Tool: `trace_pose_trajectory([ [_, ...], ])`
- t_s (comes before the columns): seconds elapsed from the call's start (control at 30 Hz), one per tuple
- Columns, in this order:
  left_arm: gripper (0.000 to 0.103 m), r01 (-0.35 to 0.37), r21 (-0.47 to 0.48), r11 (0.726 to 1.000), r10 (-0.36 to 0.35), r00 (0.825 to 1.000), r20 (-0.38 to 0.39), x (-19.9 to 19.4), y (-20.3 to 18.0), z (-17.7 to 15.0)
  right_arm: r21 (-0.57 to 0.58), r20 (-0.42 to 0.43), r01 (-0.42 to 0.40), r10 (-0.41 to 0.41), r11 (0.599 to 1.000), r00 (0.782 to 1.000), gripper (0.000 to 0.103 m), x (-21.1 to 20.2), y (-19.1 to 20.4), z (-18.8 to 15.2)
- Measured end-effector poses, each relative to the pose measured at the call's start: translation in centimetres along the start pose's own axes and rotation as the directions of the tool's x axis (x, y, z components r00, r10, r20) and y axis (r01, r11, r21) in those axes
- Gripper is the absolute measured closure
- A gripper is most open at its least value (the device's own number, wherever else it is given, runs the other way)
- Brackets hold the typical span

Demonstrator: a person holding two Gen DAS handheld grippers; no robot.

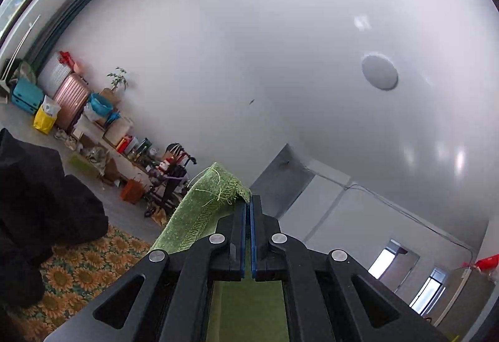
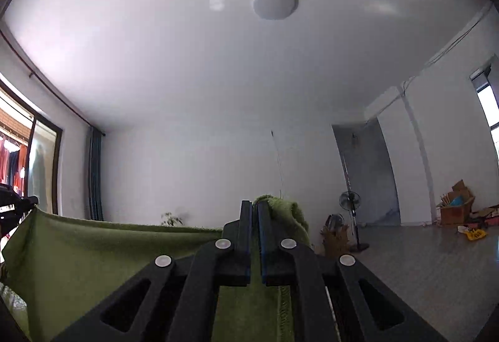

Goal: Fold clothes

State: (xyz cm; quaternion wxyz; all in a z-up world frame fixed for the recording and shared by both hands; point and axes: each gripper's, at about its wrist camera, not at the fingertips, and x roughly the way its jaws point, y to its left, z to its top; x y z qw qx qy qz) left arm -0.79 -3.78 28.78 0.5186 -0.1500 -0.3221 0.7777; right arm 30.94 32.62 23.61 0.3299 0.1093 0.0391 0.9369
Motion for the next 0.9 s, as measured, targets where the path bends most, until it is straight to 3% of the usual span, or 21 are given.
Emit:
trace_pose_trajectory([
  [0.1, 0.102, -0.107, -0.01, 0.994, 0.106, 0.992, -0.065, 6.0, 3.3, -1.0, 0.0, -0.134, 0.048, -0.048, 0.999, 0.99, 0.099, 7.7, -0.5, -2.7],
  [0.17, 0.102, -0.175, -0.027, 0.984, 0.171, 0.979, -0.107, 10.7, 5.5, -1.4, -0.012, -0.174, 0.078, -0.079, 0.997, 0.982, 0.099, 12.6, -0.3, -3.5],
  [0.27, 0.102, -0.292, -0.002, 0.956, 0.289, 0.949, -0.126, 17.4, 7.3, -0.8, -0.071, -0.091, 0.094, -0.101, 0.993, 0.991, 0.099, 16.8, 1.4, -0.9],
  [0.3, 0.102, -0.302, 0.014, 0.953, 0.302, 0.947, -0.111, 18.7, 6.7, 0.2, -0.076, -0.037, 0.088, -0.091, 0.993, 0.995, 0.099, 16.9, 2.0, 0.5],
  [0.4, 0.102, -0.202, 0.127, 0.971, 0.203, 0.979, 0.004, 19.4, 1.9, 3.5, -0.061, 0.108, 0.062, -0.055, 0.996, 0.993, 0.099, 15.3, 3.6, 3.7],
  [0.47, 0.102, -0.147, 0.247, 0.958, 0.126, 0.987, 0.101, 17.1, -1.3, 4.6, -0.083, 0.127, 0.069, -0.058, 0.994, 0.99, 0.099, 14.8, 3.9, 3.2],
  [0.53, 0.102, -0.116, 0.34, 0.933, 0.07, 0.987, 0.144, 15.5, -3.0, 4.8, -0.097, 0.057, 0.075, -0.07, 0.992, 0.996, 0.099, 15.0, 3.6, 0.7],
  [0.63, 0.102, -0.112, 0.284, 0.952, 0.103, 0.994, 0.046, 15.4, 0.5, 2.0, -0.043, -0.129, 0.074, -0.079, 0.996, 0.988, 0.099, 14.1, 0.7, -6.7],
  [0.7, 0.102, -0.159, 0.231, 0.96, 0.164, 0.986, -0.004, 14.7, 5.1, -2.4, -0.007, -0.252, 0.078, -0.077, 0.997, 0.965, 0.099, 13.4, -1.2, -11.7],
  [0.77, 0.102, -0.24, 0.19, 0.952, 0.252, 0.967, -0.04, 13.9, 10.0, -7.4, 0.028, -0.37, 0.087, -0.071, 0.996, 0.926, 0.099, 12.8, -3.1, -16.6],
  [0.83, 0.102, -0.323, 0.135, 0.937, 0.339, 0.934, -0.115, 13.6, 16.0, -13.2, 0.062, -0.483, 0.1, -0.058, 0.993, 0.874, 0.099, 12.2, -5.0, -21.6],
  [0.9, 0.102, -0.435, 0.082, 0.897, 0.442, 0.87, -0.219, 13.1, 21.7, -19.1, 0.093, -0.588, 0.117, -0.04, 0.989, 0.808, 0.099, 11.6, -6.9, -26.6],
])
